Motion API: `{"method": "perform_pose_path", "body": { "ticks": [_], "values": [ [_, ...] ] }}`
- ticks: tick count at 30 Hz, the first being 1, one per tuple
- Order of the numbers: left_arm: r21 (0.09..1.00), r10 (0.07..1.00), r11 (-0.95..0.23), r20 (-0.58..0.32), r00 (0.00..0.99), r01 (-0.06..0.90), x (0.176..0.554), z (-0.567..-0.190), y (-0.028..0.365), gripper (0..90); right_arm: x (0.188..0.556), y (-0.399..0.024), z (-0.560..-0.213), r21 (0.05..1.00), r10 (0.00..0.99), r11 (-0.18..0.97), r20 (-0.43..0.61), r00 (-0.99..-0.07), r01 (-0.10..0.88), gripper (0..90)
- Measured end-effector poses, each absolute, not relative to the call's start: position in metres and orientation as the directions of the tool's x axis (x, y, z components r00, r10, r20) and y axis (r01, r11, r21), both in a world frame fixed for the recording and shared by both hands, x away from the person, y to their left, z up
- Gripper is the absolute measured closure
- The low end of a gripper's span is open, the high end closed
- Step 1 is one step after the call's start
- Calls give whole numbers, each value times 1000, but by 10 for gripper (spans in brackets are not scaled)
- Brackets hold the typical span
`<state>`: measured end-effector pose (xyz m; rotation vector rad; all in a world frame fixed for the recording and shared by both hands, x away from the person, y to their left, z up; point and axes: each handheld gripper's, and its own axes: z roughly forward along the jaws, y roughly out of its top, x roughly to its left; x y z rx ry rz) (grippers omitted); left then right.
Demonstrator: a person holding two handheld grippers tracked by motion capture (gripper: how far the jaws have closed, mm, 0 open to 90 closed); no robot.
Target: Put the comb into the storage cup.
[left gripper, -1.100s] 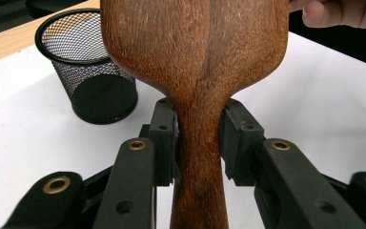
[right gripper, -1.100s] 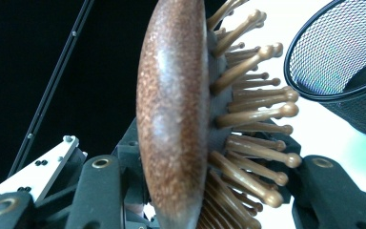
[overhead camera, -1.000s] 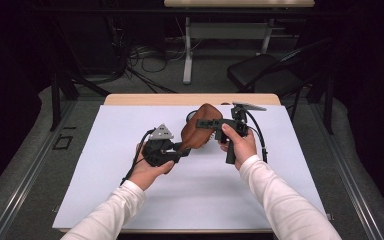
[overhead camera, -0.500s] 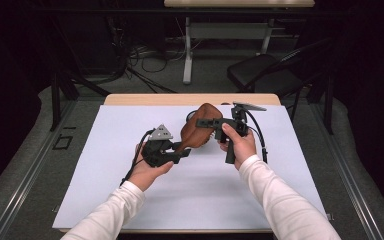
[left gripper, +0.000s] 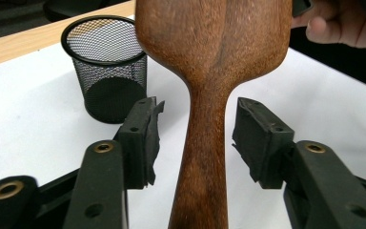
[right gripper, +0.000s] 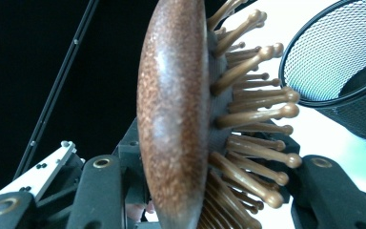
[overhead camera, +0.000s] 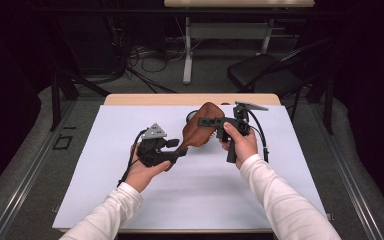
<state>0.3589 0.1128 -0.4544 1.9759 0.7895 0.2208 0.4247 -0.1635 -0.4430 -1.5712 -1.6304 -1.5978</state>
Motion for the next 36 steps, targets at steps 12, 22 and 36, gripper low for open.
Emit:
{"method": "perform_pose_path", "body": {
  "ticks": [12,22,36],
  "values": [
    [861,661,-282,-144,736,422,357,-452,125,400,425,-167,-442,452,437,-273,845,-309,849,477],
    [875,657,-262,-147,739,407,356,-451,131,350,425,-173,-441,461,451,-280,838,-308,842,477],
    [866,704,-226,-171,689,446,359,-449,136,163,424,-183,-437,468,461,-296,834,-304,833,477]
  ]
}}
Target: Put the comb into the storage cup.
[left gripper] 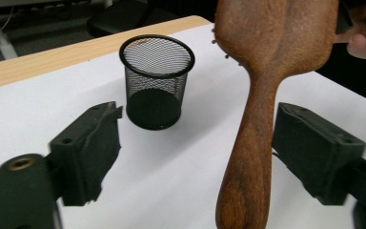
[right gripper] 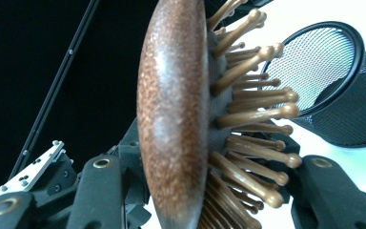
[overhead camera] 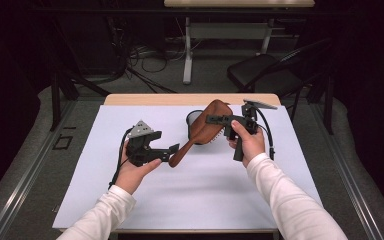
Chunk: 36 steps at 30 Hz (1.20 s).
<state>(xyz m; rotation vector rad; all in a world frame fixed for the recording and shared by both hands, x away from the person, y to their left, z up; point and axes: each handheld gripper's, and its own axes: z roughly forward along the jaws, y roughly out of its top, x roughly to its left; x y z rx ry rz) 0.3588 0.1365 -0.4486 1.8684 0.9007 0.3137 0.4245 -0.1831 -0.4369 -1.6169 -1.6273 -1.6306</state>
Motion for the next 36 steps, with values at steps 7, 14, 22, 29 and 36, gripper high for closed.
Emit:
{"method": "perform_pose_path", "body": {
  "ticks": [7,14,22,29,36],
  "values": [
    [868,731,-207,-169,661,451,361,-447,140,84,425,-187,-435,466,461,-307,835,-299,830,477],
    [867,744,-162,-207,636,472,364,-443,146,5,426,-191,-431,470,466,-323,834,-295,821,477],
    [861,740,-141,-236,629,488,368,-442,150,4,427,-196,-424,473,476,-336,831,-287,814,477],
    [859,732,-119,-263,628,499,370,-440,152,4,429,-201,-417,476,479,-346,831,-284,808,477],
    [851,716,-143,-263,647,505,370,-439,149,4,433,-202,-410,485,493,-349,823,-283,802,477]
  ]
}}
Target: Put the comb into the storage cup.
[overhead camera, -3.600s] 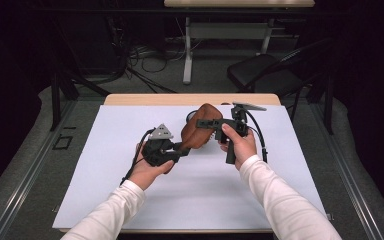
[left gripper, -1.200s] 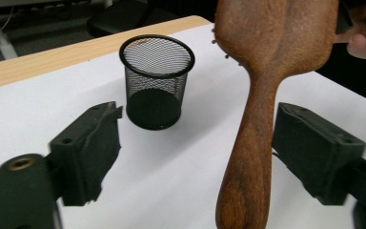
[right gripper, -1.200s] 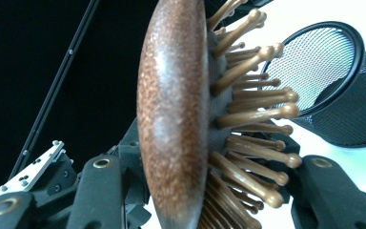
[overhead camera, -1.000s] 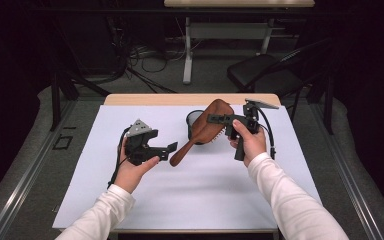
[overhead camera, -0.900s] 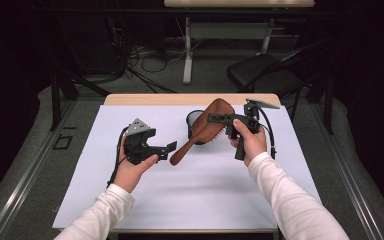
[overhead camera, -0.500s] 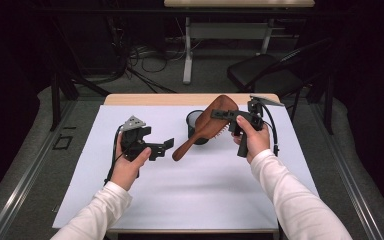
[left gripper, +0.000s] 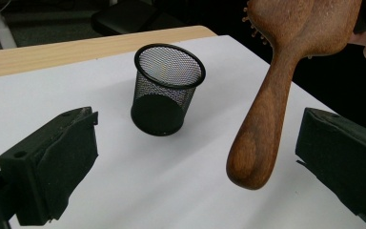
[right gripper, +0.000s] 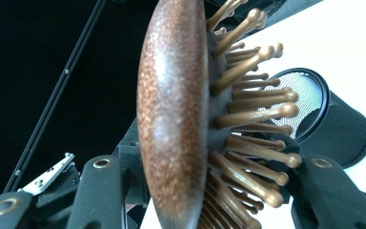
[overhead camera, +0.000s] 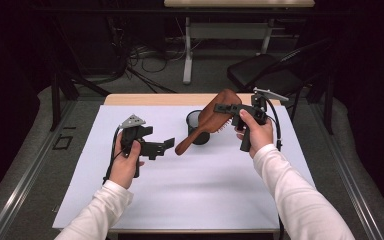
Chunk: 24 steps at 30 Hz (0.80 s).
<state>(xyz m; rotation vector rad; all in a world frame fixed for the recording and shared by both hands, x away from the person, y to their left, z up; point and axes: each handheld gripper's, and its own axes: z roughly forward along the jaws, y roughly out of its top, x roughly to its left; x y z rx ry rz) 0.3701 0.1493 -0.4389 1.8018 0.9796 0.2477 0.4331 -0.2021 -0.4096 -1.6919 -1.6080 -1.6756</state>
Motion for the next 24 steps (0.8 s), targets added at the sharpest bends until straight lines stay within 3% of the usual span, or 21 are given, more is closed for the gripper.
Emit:
{"method": "perform_pose_path", "body": {
  "ticks": [24],
  "values": [
    [845,744,-134,-259,616,517,369,-440,151,4,450,-206,-397,494,523,-397,814,-252,774,477]
  ]
}}
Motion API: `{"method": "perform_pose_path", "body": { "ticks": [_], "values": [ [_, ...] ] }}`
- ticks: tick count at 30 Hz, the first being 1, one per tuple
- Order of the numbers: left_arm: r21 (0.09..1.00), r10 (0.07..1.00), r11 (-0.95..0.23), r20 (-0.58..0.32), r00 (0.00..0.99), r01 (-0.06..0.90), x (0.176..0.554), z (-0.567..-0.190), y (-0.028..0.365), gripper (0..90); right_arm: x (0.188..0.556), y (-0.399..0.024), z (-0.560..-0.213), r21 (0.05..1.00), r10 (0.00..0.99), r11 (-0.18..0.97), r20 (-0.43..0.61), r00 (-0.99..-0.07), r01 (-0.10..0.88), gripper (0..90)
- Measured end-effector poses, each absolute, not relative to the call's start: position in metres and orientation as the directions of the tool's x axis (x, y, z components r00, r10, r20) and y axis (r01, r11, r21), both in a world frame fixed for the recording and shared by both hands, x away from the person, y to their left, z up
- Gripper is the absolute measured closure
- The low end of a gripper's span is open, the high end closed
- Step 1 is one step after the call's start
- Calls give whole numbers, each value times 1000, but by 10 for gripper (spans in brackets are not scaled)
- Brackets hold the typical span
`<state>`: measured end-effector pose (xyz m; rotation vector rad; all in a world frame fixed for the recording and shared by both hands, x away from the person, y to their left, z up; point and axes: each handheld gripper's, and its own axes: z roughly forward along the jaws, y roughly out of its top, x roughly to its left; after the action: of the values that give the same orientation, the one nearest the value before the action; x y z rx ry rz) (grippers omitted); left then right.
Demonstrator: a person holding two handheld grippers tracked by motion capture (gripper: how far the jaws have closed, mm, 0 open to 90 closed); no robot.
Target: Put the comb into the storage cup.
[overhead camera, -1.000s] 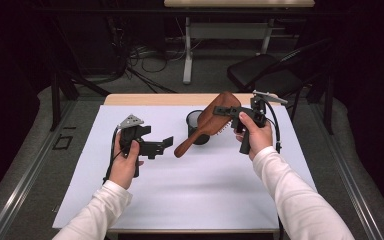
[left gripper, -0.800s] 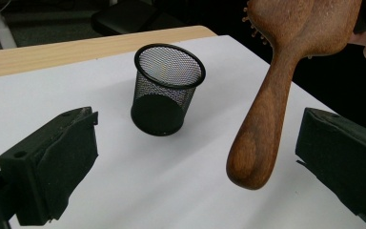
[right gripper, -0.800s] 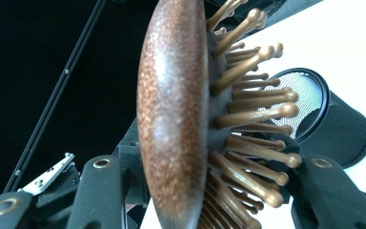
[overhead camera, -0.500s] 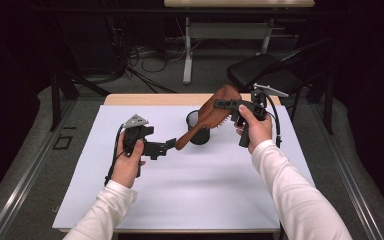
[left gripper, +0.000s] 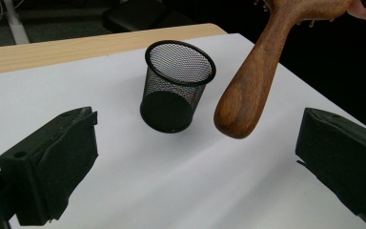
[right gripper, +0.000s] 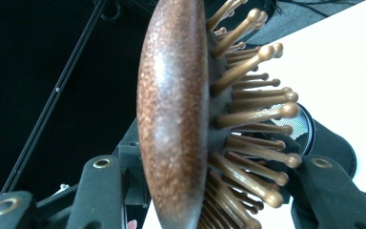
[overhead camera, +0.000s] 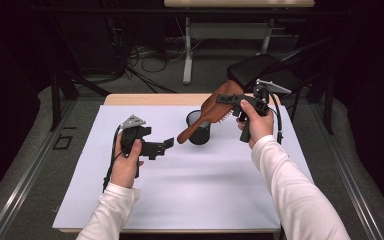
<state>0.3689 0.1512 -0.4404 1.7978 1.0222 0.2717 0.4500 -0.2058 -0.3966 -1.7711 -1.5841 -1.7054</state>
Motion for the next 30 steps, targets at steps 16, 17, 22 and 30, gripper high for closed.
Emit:
{"method": "perform_pose_path", "body": {
  "ticks": [16,17,22,30],
  "values": [
    [847,745,-107,-278,606,520,370,-442,162,4,460,-205,-385,513,541,-433,806,-242,741,477],
    [847,746,-108,-276,606,520,370,-443,162,4,460,-205,-385,514,548,-429,802,-239,743,477],
    [848,746,-98,-284,602,521,371,-444,165,4,463,-207,-384,510,548,-449,805,-225,733,477],
    [845,745,-112,-277,607,523,372,-446,166,4,471,-211,-383,513,565,-482,802,-196,710,477]
  ]
}}
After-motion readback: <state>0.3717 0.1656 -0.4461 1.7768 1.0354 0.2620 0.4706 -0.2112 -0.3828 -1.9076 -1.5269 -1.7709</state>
